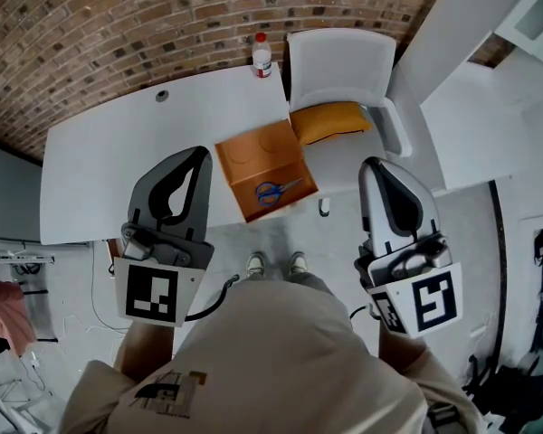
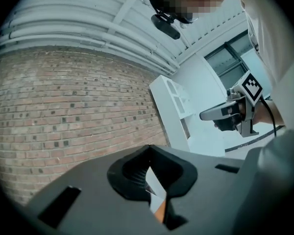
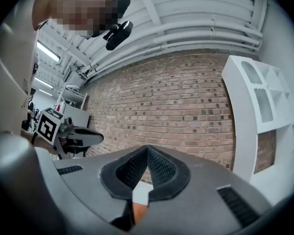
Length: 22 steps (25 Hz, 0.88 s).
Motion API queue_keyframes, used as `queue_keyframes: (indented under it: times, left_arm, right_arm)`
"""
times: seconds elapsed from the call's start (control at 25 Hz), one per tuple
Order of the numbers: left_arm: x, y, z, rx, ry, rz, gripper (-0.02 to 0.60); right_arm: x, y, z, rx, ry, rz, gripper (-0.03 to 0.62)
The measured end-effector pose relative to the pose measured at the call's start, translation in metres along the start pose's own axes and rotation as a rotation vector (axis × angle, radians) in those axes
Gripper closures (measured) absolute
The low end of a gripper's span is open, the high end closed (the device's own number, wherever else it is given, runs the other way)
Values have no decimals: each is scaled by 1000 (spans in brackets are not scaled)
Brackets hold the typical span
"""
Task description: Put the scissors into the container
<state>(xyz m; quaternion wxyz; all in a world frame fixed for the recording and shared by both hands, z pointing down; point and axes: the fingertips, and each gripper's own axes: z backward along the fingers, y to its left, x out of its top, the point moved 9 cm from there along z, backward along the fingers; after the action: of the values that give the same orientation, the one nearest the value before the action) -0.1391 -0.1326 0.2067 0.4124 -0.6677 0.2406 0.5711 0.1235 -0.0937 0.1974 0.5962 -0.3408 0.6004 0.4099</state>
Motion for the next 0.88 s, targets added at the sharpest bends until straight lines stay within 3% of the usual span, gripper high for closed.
queue_keyframes:
  times: [0.44, 0.88]
  left_arm:
    - [-24, -17, 10, -25, 46, 7, 572]
    - [-23, -12, 21, -13, 47, 31, 572]
  right_arm:
    - [-16, 11, 6, 22, 73, 4, 586]
    - [-21, 18, 5, 39, 116, 6, 586]
